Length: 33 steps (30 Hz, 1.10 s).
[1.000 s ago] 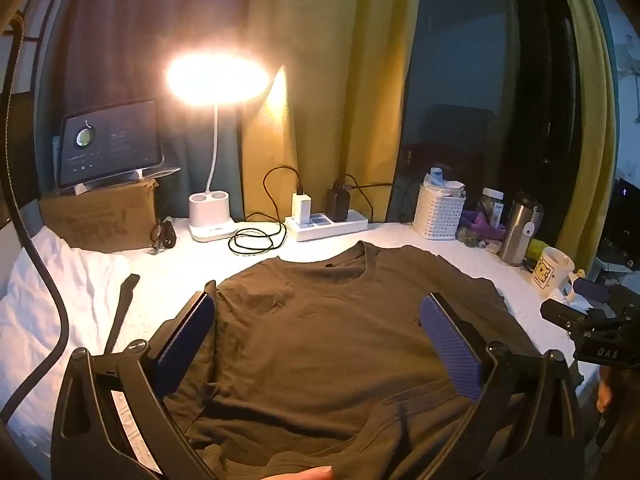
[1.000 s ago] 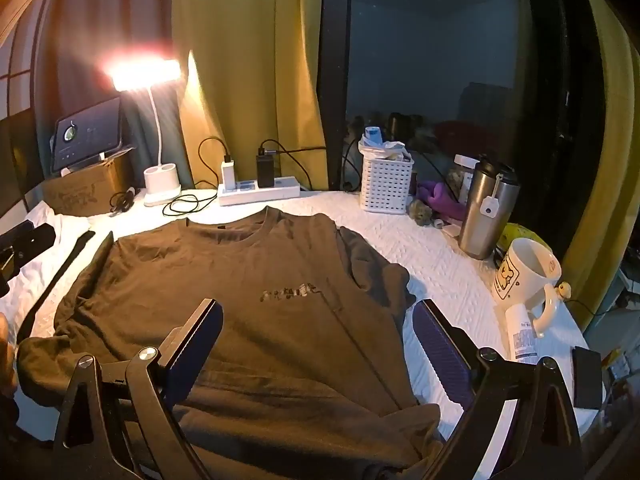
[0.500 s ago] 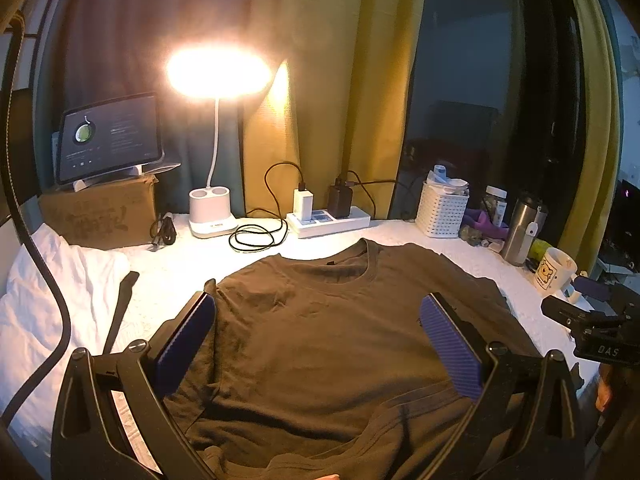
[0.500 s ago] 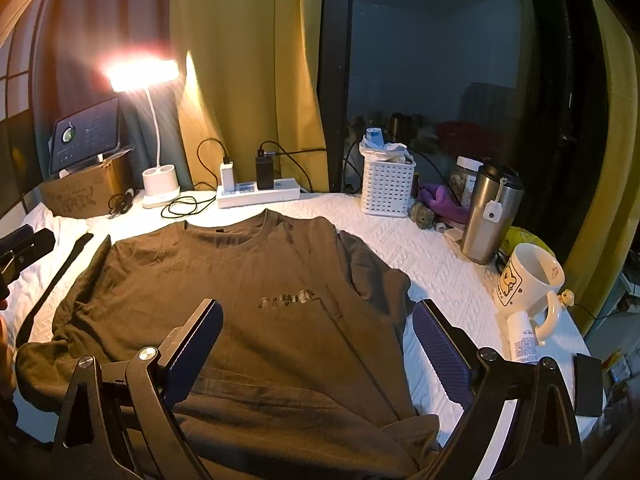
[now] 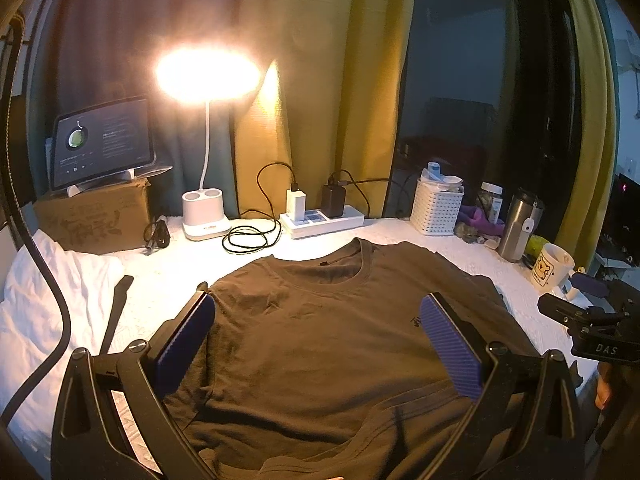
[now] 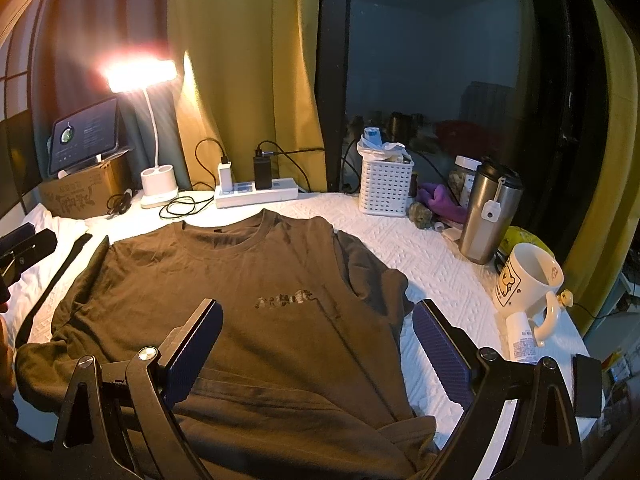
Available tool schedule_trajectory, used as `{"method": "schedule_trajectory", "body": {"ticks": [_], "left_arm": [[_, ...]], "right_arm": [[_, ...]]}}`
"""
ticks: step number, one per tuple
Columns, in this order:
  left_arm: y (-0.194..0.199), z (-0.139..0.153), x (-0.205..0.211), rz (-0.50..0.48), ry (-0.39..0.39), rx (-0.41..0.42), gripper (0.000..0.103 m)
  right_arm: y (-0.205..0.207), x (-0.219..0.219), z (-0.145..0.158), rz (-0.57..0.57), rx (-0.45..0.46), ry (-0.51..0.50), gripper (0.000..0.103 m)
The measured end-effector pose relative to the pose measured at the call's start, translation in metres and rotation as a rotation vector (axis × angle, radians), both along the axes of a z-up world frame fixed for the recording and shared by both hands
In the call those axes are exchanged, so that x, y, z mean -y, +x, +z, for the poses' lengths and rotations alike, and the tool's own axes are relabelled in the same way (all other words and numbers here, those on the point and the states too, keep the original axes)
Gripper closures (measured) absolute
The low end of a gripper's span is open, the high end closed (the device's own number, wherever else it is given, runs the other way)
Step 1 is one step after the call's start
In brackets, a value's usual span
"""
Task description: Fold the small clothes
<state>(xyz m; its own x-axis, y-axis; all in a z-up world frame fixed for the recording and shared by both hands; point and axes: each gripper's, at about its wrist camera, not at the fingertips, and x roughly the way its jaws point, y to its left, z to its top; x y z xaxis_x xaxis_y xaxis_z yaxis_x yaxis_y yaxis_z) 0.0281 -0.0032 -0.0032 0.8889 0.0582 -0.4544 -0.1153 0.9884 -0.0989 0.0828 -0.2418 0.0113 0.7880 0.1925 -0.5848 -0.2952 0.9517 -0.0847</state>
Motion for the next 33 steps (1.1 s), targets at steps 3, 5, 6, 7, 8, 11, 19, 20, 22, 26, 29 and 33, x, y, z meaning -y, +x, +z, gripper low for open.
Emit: {"method": "schedule_trajectory", "body": {"ticks": [3, 5, 6, 7, 8, 11, 19, 20, 22, 26, 29, 33], "left_arm": [[0.0005, 0.0002, -0.0002, 0.001, -0.002, 0.0, 0.002], [0.0015, 0.0006, -0.0008, 0.003, -0.002, 0.0, 0.001], [0.0017, 0.0005, -0.0006, 0.005, -0.002, -0.001, 0.001], [0.0014, 0.0003, -0.0002, 0.007, -0.002, -0.001, 0.001], [0.0015, 0.0002, -0.0002, 0.009, -0.001, -0.002, 0.002], [0.0017, -0.0001, -0.0005, 0.017, 0.002, -0.004, 0.002], [0.0008, -0.0006, -0.0022, 0.019, 0.004, -0.004, 0.002], [0.0008, -0.0006, -0.0022, 0.019, 0.004, -0.004, 0.002], [0.0008, -0.0006, -0.0019, 0.02, 0.004, -0.005, 0.002], [0.0001, -0.0004, -0.0022, 0.021, 0.004, -0.005, 0.002], [0.0008, -0.0006, -0.0021, 0.019, 0.004, -0.004, 0.001], [0.0007, -0.0006, -0.0021, 0.019, 0.004, -0.005, 0.001]], "right_arm": [[-0.0002, 0.0001, -0.0001, 0.0, 0.0, 0.001, 0.006], [0.0002, -0.0002, 0.0, -0.001, 0.0, 0.0, 0.006], [-0.0001, -0.0002, 0.0, -0.001, 0.0, 0.0, 0.006], [0.0005, -0.0004, 0.0001, -0.001, 0.0, 0.001, 0.006], [0.0001, -0.0004, 0.0, -0.001, 0.0, 0.0, 0.006], [0.0006, -0.0004, -0.0004, 0.0, -0.001, 0.0, 0.006], [0.0008, -0.001, -0.0015, 0.003, -0.002, -0.002, 0.006], [0.0008, -0.0012, -0.0015, 0.003, -0.002, -0.002, 0.006], [0.001, -0.0013, -0.0014, 0.002, -0.003, -0.002, 0.006], [0.0011, -0.0012, -0.0012, 0.002, -0.001, -0.002, 0.006], [0.0016, -0.0016, -0.0009, 0.002, -0.002, -0.002, 0.006], [0.0019, -0.0014, -0.0006, 0.002, -0.003, -0.003, 0.006]]}}
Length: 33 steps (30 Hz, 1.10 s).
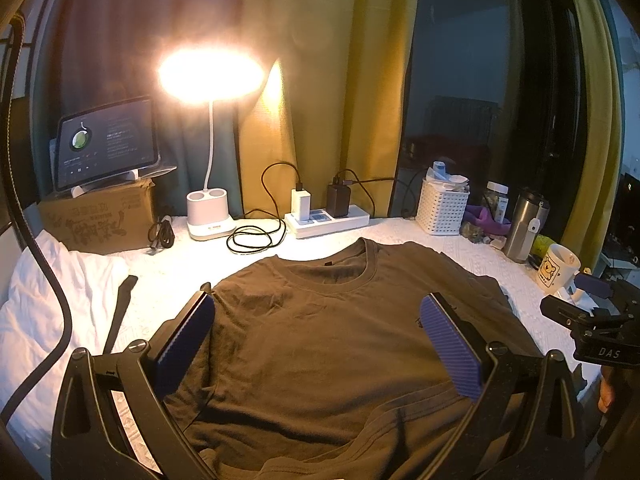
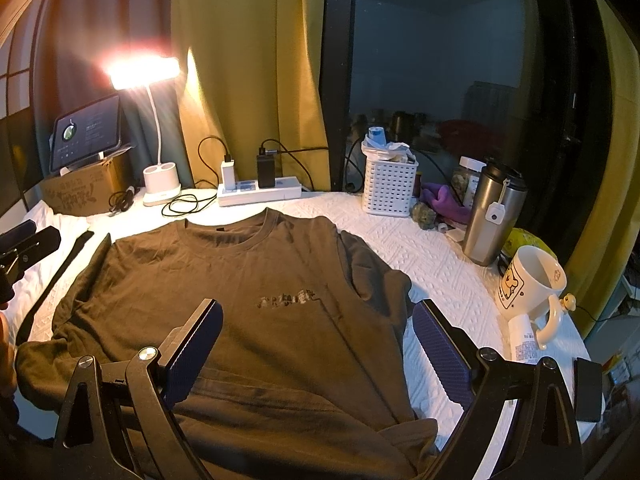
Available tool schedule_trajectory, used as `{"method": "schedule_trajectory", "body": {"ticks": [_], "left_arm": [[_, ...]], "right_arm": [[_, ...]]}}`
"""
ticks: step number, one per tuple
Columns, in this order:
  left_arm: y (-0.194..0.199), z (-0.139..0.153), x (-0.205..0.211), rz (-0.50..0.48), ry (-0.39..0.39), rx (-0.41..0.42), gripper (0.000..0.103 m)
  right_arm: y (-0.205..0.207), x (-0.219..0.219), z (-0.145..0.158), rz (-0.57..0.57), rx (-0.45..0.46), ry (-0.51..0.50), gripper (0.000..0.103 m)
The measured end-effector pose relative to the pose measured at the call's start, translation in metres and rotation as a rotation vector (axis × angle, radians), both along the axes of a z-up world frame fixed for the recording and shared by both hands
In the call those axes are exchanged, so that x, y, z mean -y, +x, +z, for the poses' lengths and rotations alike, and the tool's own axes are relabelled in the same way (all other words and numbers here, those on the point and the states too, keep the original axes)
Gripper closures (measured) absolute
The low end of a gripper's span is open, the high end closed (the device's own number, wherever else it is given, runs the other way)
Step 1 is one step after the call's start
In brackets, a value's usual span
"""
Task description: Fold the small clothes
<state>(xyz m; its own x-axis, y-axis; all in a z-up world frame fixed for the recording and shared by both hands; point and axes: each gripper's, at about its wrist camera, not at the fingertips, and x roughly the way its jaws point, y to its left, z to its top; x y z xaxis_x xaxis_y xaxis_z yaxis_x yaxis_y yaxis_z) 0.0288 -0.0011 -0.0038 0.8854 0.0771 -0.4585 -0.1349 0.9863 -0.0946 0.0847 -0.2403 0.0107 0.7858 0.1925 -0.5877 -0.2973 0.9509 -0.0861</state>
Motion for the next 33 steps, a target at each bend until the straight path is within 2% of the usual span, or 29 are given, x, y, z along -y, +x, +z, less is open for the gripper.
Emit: {"method": "schedule_trajectory", "body": {"ticks": [19, 33], "left_arm": [[0.016, 0.001, 0.006, -0.002, 0.004, -0.022, 0.002], [0.059, -0.014, 0.004, 0.012, 0.006, -0.097, 0.001]], "right_arm": [[0.008, -0.002, -0.003, 0.002, -0.015, -0.005, 0.006], [0.062, 0.01, -0.022, -0.015, -0.081, -0.01, 0.007]]}}
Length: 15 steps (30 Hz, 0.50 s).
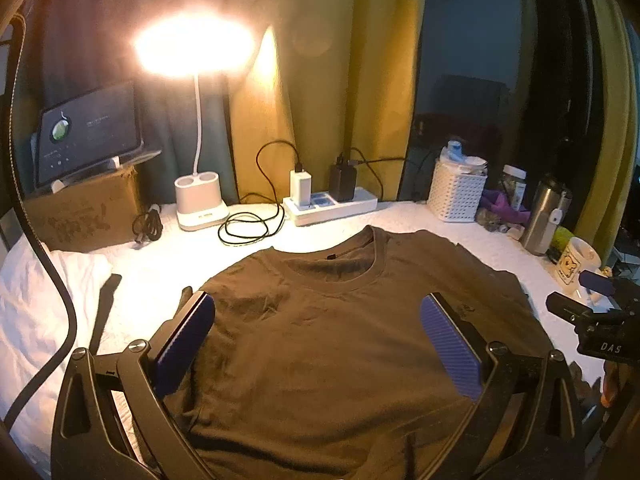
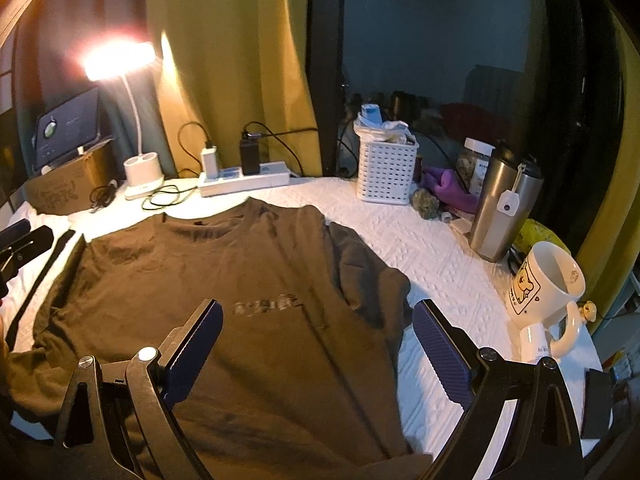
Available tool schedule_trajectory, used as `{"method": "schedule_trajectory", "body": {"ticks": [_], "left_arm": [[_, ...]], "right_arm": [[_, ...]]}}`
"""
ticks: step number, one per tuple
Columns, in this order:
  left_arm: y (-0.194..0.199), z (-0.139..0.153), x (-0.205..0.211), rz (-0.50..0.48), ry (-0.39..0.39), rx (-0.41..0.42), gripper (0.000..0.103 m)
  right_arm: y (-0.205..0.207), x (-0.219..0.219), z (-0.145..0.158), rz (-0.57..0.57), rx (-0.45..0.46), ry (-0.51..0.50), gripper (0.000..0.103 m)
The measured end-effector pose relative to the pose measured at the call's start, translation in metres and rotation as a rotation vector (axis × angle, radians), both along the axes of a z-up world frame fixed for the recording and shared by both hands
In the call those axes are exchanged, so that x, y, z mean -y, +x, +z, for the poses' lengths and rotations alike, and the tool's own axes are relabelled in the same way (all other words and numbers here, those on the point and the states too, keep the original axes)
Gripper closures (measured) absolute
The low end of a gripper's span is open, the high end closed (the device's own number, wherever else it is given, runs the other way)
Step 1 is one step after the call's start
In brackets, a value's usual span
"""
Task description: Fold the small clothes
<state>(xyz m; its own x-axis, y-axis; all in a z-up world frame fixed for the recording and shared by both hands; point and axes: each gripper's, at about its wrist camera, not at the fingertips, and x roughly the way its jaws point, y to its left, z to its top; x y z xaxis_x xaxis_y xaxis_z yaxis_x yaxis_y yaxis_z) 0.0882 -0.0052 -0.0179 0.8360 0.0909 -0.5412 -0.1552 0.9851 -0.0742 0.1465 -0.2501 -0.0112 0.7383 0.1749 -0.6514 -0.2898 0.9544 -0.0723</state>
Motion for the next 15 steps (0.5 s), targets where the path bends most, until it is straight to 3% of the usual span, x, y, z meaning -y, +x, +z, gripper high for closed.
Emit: {"method": "schedule_trajectory", "body": {"ticks": [15], "left_arm": [[0.069, -0.039, -0.015, 0.032, -0.044, -0.143, 0.002]], "right_arm": [[0.098, 0.029, -0.034, -0.05, -0.082, -0.007, 0.007]]}}
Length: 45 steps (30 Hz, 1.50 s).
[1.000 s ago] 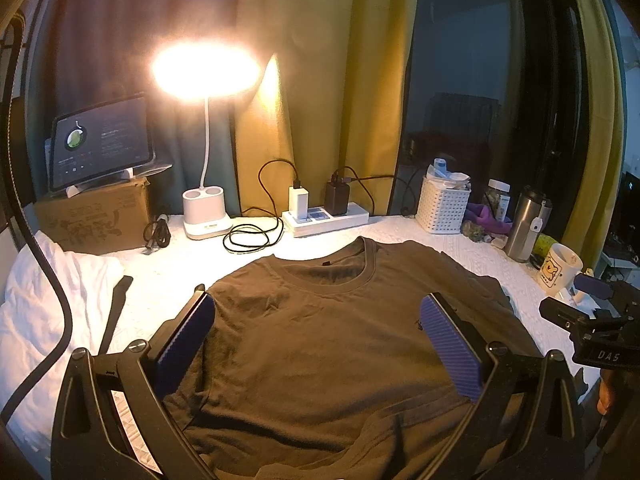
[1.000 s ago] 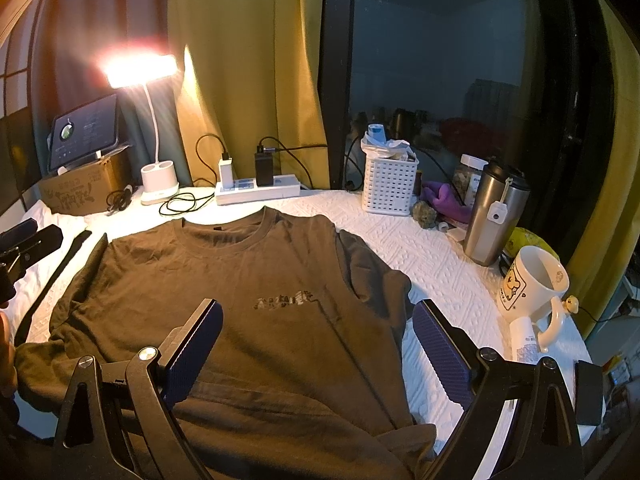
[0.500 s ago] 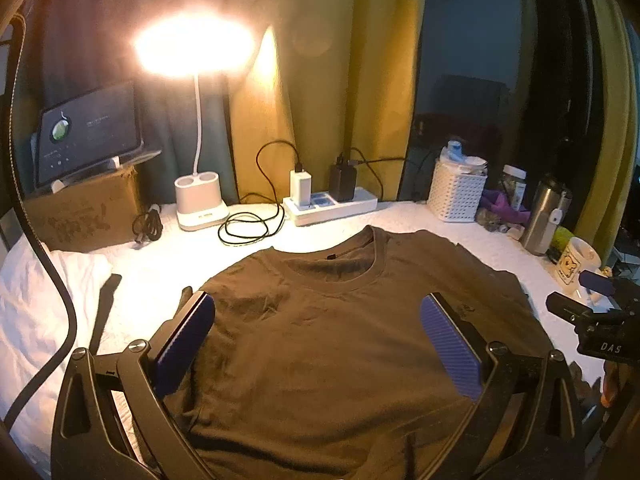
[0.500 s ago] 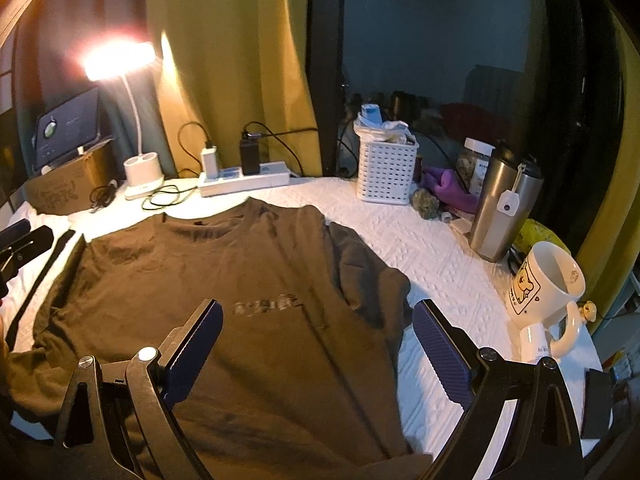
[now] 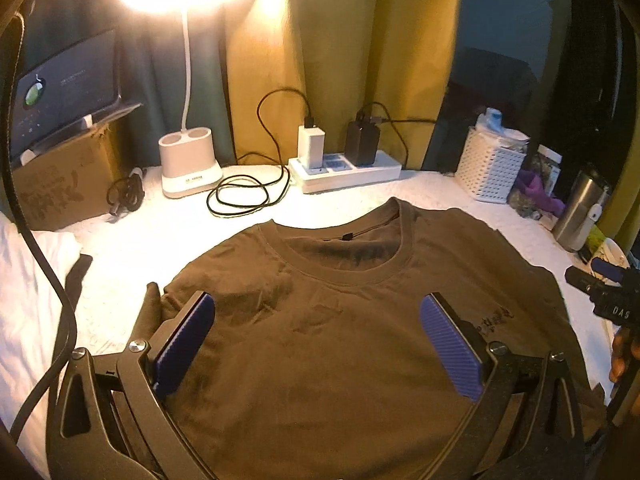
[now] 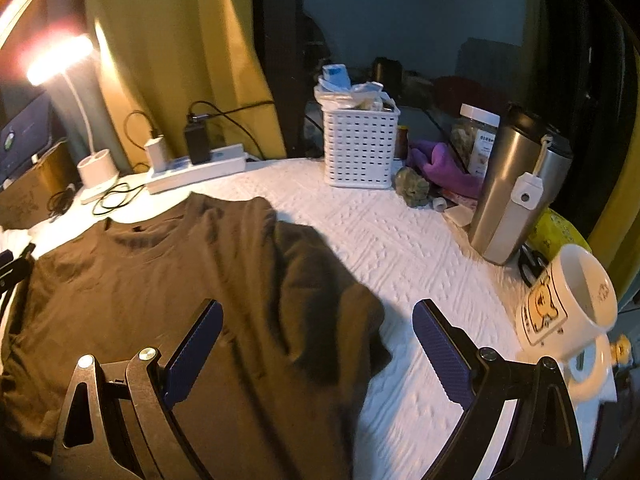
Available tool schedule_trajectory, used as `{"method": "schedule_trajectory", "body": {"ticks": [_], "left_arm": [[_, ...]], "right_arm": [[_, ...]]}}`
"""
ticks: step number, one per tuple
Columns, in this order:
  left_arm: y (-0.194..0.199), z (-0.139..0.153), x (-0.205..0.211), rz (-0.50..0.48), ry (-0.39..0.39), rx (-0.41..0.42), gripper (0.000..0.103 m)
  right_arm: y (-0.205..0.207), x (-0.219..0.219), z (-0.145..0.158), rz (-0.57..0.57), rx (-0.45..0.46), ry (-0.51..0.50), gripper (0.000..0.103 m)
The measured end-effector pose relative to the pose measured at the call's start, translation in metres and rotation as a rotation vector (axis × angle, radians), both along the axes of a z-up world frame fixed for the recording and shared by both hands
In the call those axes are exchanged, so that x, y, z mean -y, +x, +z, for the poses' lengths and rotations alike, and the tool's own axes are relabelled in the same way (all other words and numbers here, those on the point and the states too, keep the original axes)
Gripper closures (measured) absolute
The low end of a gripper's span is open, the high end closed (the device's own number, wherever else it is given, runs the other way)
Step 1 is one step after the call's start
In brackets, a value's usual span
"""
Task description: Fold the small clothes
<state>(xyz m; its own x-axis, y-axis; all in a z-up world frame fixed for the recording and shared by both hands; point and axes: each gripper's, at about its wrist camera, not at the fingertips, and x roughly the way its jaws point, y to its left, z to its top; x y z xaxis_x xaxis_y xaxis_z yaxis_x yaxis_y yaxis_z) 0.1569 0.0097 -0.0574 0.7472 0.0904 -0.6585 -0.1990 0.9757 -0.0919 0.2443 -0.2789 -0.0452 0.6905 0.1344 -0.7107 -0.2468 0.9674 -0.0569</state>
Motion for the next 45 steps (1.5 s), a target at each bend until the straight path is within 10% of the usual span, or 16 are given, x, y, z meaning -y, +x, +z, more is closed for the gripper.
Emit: {"method": "schedule_trajectory", "body": {"ticks": [26, 33, 40, 45], "left_arm": [[0.064, -0.058, -0.043, 0.07, -0.072, -0.152, 0.002], [0.065, -0.062, -0.048, 0.069, -0.087, -0.163, 0.002], [0.061, -0.058, -0.047, 0.056, -0.08, -0.166, 0.002], [0.054, -0.052, -0.043, 0.042, -0.052, -0.165, 0.002]], "right_arm": [[0.131, -0.003, -0.061, 0.01, -0.171, 0.016, 0.019], [0.128, -0.018, -0.071, 0.061, -0.182, -0.037, 0.037], [0.122, -0.023, -0.069, 0.125, -0.186, -0.019, 0.09], [0.12, -0.01, -0.063, 0.082, -0.162, -0.011, 0.099]]}}
